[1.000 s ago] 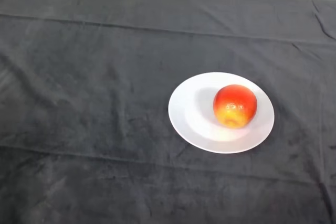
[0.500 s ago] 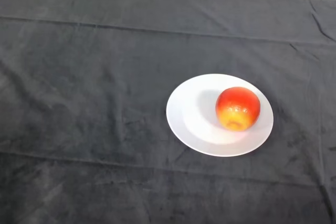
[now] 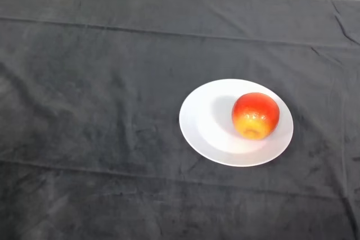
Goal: Move the apple to the plate
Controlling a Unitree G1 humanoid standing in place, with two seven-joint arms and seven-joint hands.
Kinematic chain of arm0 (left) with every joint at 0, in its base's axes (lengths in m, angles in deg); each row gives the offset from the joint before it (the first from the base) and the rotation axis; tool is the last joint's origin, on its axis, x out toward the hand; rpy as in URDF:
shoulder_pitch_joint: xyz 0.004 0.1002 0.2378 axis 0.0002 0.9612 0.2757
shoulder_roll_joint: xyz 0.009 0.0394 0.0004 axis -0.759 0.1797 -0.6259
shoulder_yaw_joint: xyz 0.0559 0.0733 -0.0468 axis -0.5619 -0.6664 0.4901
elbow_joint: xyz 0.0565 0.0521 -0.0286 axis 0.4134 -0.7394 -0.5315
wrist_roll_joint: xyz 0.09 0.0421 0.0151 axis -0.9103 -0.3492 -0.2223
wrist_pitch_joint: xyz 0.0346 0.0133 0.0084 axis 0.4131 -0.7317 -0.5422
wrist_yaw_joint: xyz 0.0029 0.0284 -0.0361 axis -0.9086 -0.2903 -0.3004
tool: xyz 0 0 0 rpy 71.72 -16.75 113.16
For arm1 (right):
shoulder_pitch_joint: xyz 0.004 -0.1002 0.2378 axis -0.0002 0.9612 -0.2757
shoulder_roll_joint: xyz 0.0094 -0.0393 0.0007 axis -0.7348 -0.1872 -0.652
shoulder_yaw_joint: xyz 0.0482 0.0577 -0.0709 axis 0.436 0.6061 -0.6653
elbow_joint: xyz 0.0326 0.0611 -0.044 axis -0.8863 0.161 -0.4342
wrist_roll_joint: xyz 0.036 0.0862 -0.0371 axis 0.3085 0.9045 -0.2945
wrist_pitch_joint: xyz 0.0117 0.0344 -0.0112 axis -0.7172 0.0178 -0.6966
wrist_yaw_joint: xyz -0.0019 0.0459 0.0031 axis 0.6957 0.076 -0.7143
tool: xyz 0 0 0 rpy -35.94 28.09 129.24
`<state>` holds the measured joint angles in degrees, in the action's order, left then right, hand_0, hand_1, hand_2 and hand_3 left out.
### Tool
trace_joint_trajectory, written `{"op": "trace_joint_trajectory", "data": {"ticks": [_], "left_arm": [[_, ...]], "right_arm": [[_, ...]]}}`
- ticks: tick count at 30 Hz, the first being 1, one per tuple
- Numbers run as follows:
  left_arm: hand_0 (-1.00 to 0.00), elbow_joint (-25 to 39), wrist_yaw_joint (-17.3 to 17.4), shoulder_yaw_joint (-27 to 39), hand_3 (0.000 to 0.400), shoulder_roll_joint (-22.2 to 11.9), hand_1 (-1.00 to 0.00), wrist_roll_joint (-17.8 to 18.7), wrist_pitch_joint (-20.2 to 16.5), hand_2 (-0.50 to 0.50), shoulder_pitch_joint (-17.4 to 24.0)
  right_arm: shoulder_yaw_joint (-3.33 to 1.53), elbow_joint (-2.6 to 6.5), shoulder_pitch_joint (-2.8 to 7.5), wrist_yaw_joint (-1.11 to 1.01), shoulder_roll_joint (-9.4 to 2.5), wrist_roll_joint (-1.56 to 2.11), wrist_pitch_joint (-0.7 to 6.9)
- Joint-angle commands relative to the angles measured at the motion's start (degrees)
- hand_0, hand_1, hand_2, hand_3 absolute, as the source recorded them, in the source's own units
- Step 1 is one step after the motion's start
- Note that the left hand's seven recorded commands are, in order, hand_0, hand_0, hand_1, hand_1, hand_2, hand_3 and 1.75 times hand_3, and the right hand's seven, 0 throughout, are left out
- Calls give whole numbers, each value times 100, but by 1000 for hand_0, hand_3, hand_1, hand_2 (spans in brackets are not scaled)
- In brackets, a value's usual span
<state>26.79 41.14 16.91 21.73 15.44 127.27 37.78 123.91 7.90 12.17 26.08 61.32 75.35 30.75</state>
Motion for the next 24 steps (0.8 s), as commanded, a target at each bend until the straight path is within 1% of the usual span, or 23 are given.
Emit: {"op": "trace_joint_trajectory", "data": {"ticks": [1,17,24], "left_arm": [[0,-229,63,213,0,53,0,42,-16,0,-186],[0,-251,164,254,0,83,0,64,-39,0,-200],[0,-308,179,276,0,97,0,2,9,0,-216]], "right_arm": [[68,-240,-120,45,24,139,-15],[66,-241,-119,46,23,140,-15],[66,-242,-119,46,23,140,-15]]}}
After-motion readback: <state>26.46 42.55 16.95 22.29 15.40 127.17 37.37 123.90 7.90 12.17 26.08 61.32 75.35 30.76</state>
